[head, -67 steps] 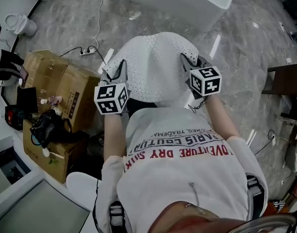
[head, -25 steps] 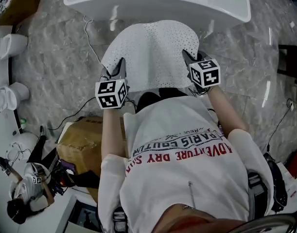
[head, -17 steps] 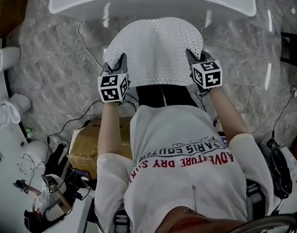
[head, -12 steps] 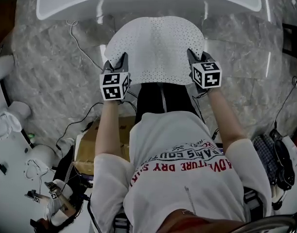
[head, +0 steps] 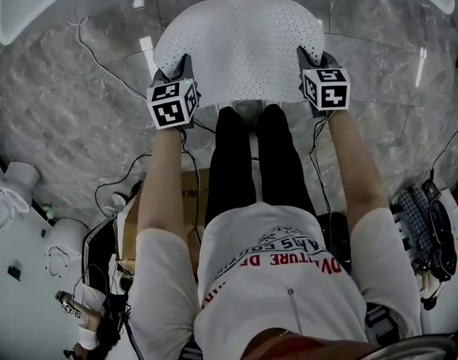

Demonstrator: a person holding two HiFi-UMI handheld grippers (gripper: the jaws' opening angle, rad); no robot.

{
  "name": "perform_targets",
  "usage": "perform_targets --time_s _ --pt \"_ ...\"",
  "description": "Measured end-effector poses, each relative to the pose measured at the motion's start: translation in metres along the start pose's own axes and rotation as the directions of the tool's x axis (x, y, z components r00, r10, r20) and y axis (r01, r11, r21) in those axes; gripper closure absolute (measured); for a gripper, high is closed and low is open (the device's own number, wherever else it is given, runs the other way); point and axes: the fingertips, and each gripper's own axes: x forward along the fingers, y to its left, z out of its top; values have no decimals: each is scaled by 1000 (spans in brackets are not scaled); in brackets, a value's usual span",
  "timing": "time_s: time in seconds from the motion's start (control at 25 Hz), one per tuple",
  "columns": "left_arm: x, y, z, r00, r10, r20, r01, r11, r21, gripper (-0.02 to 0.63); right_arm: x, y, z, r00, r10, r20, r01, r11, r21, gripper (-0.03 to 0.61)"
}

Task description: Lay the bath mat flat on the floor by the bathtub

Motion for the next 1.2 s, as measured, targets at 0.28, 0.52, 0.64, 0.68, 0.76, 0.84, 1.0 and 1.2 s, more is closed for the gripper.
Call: perform_targets --time_s 0.28,0.52,0.64,0.68,0.76,0.84,1.0,1.2 --pt "101 54 -60 999 12 -39 -12 1000 7 584 109 -21 -36 999 -19 -41 16 998 -66 560" --pt "164 85 -81 998 57 -34 -50 985 167 580 177 -31 -57 998 -7 -62 -7 973 -230 561" --pt "181 95 -75 997 77 31 -82 977 198 577 198 -45 -59 999 -33 -42 23 977 -213 560" --pt "186 98 -74 995 85 49 -94 974 208 576 204 -50 -60 998 -45 -36 37 978 -204 560" --pt "196 102 -80 993 98 58 -109 964 241 572 217 -59 -67 997 -71 -34 63 978 -199 560" --pt "211 105 -92 994 97 41 -104 960 258 565 231 -69 -78 994 -101 -44 90 976 -200 560" --pt "252 119 -117 995 98 -1 -95 965 243 563 267 -92 -101 982 -173 -82 153 967 -202 560" --pt "277 149 -162 982 172 -75 -160 976 145 561 299 -104 -141 951 -292 -100 233 893 -385 560"
